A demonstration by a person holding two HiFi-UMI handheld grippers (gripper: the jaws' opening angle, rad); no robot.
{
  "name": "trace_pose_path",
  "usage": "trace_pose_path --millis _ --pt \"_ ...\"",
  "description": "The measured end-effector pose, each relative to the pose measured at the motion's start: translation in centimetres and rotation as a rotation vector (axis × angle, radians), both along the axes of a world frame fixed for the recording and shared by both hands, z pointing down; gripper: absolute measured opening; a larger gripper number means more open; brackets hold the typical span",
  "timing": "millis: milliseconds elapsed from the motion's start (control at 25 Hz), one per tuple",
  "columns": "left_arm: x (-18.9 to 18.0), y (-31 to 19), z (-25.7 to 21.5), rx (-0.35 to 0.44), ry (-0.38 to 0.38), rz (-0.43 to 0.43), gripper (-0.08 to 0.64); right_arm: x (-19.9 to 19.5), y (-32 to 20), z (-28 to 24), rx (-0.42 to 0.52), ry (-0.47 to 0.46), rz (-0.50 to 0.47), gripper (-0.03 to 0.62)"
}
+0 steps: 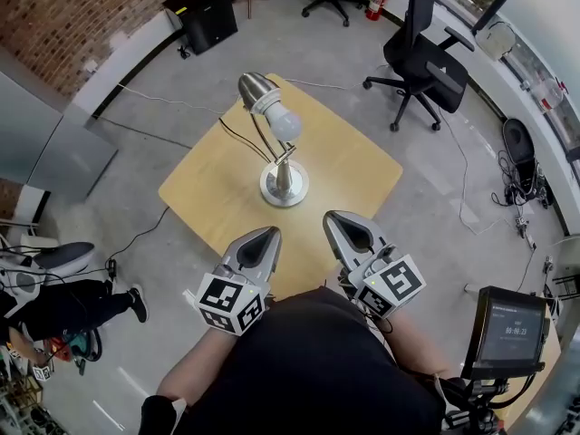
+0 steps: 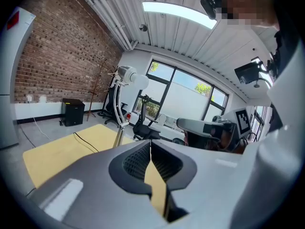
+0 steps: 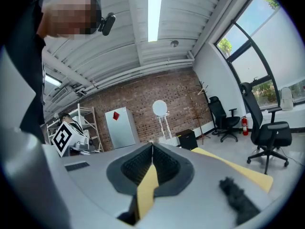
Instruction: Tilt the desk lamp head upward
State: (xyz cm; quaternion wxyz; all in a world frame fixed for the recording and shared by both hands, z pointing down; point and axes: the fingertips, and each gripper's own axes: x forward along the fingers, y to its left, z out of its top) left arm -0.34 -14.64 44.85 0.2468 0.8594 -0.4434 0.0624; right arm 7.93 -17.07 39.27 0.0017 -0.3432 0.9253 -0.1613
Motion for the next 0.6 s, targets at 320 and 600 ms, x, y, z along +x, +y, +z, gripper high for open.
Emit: trace_pose_path --millis 320,600 --pt "-0.26 -0.1 0.03 0.001 -0.007 0.001 0.009 -0.28 -0.18 0.43 -0.008 0.026 -0.002 0.006" --pt "-0.44 -0.39 0.52 -0.013 -0.014 0.004 0.009 -0.89 -0.21 0.81 -0.034 0.015 -0.013 0.005"
